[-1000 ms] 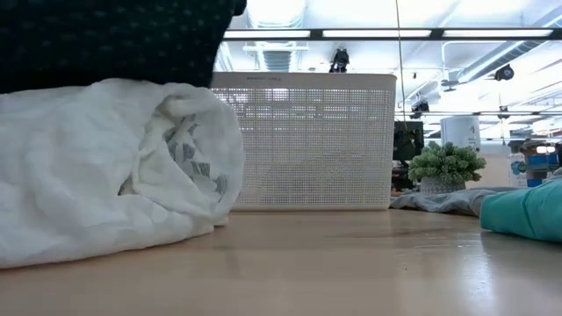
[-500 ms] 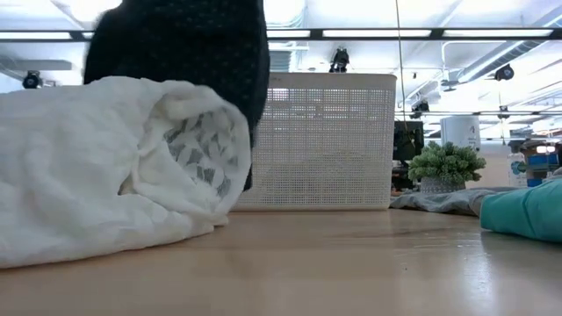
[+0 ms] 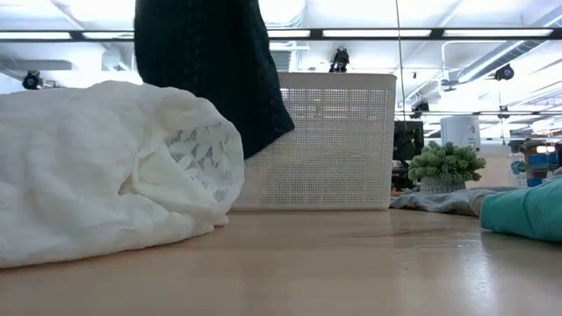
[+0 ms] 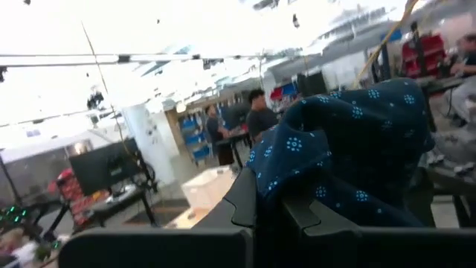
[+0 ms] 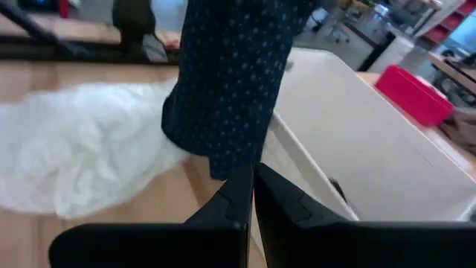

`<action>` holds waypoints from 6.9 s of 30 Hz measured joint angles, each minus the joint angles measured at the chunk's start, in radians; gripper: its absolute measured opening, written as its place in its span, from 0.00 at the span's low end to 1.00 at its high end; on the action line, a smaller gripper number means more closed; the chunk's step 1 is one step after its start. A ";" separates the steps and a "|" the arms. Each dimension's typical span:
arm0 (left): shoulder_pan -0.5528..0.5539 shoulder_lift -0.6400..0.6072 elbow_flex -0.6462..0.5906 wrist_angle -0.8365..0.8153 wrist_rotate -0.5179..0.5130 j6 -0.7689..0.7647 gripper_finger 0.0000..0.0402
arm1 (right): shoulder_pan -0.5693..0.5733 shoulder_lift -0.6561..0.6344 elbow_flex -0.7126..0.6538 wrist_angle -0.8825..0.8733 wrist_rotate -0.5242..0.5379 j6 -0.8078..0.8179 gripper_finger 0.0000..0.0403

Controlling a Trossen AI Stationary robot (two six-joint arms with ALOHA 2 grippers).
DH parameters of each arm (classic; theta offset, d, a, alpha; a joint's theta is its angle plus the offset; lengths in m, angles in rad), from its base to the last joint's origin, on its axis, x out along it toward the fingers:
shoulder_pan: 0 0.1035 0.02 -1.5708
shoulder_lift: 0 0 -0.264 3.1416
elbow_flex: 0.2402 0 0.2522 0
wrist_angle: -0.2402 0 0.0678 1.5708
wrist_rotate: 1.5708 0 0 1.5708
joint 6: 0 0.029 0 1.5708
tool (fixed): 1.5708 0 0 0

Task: Sort clothes
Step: Put the blue shirt into the white laundry bin

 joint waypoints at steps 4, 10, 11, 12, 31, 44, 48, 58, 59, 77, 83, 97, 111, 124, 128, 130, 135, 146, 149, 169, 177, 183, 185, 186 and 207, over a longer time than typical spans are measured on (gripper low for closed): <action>0.027 0.001 0.000 0.053 0.048 0.023 0.00 | -0.069 -0.013 0.000 0.237 -0.106 -0.220 0.00; 0.052 -0.001 0.000 0.081 0.081 0.023 0.00 | -0.188 -0.015 0.000 0.529 -0.312 -0.434 0.07; 0.054 -0.002 0.000 0.081 0.081 0.023 0.00 | -0.207 -0.015 0.000 0.557 -0.366 -0.442 0.10; 0.054 -0.003 0.000 0.081 0.080 0.023 0.00 | -0.224 -0.015 0.000 0.582 -0.419 -0.443 0.15; 0.054 -0.002 0.000 0.085 0.081 0.023 0.00 | -0.447 0.247 0.000 1.154 -0.522 -0.426 0.86; 0.055 0.007 0.000 0.116 0.081 0.041 0.00 | -0.537 0.451 0.165 1.270 -0.654 -0.391 0.84; 0.055 0.006 0.000 0.124 0.081 0.041 0.00 | -0.540 0.545 0.345 1.112 -0.660 -0.406 0.72; 0.055 0.006 0.000 0.125 0.081 0.041 0.00 | -0.540 0.698 0.696 0.795 -0.643 -0.534 0.05; 0.055 0.006 0.000 0.125 0.081 0.040 0.00 | -0.540 0.697 0.702 0.780 -0.626 -0.548 0.04; 0.055 -0.039 0.000 0.115 0.067 0.048 0.00 | -0.565 0.435 0.704 0.553 -0.282 -0.923 0.03; 0.056 -0.050 0.000 0.042 0.036 0.020 0.00 | -0.643 0.331 0.705 0.311 -0.279 -0.893 0.02; 0.278 -0.022 -0.053 -0.231 0.120 -0.217 0.00 | -0.811 0.256 0.644 -0.071 -0.503 -0.755 0.02; 0.465 -0.057 -0.352 -0.234 0.283 -0.345 0.00 | -0.869 0.135 0.292 -0.096 -0.629 -0.730 0.02; 0.688 -0.188 -0.879 0.140 0.579 -0.507 0.00 | -0.896 -0.146 -0.112 0.212 -0.726 -0.620 0.06; 0.754 -0.173 -0.998 0.214 0.668 -0.570 0.00 | -0.899 -0.160 -0.168 0.290 -0.729 -0.604 0.12; 0.769 -0.156 -1.035 0.236 0.684 -0.581 0.00 | -0.900 -0.159 -0.183 0.298 -0.729 -0.603 0.13; 0.786 -0.117 -1.070 0.224 0.694 -0.581 0.00 | -0.900 -0.145 -0.185 0.304 -0.707 -0.570 0.18; 0.788 -0.088 -1.042 0.138 0.704 -0.597 0.10 | -0.902 -0.173 -0.131 0.314 -0.622 -0.486 0.38; 0.787 -0.095 -1.042 0.123 0.704 -0.597 0.18 | -0.900 -0.181 -0.108 0.315 -0.624 -0.483 0.46; 0.765 -0.101 -0.936 0.161 0.891 -0.656 0.55 | -0.900 -0.120 -0.067 0.351 -0.786 -0.406 0.45; 0.752 -0.047 -0.978 0.220 0.912 -0.674 0.25 | -0.900 -0.142 -0.068 0.317 -0.782 -0.468 0.03; 0.752 0.084 -0.962 0.221 0.958 -0.599 0.02 | -0.885 -0.200 -0.046 0.247 -0.785 -0.470 0.01; 0.751 0.124 -0.941 0.190 0.958 -0.576 0.03 | -0.873 -0.230 -0.030 0.211 -0.785 -0.473 0.01; 0.752 0.146 -0.926 0.172 0.957 -0.563 0.03 | -0.868 -0.247 -0.022 0.190 -0.785 -0.473 0.00; 0.757 0.672 -0.303 -0.284 0.928 -0.403 0.00 | -0.777 -0.455 -0.002 -0.066 -0.781 -0.362 0.00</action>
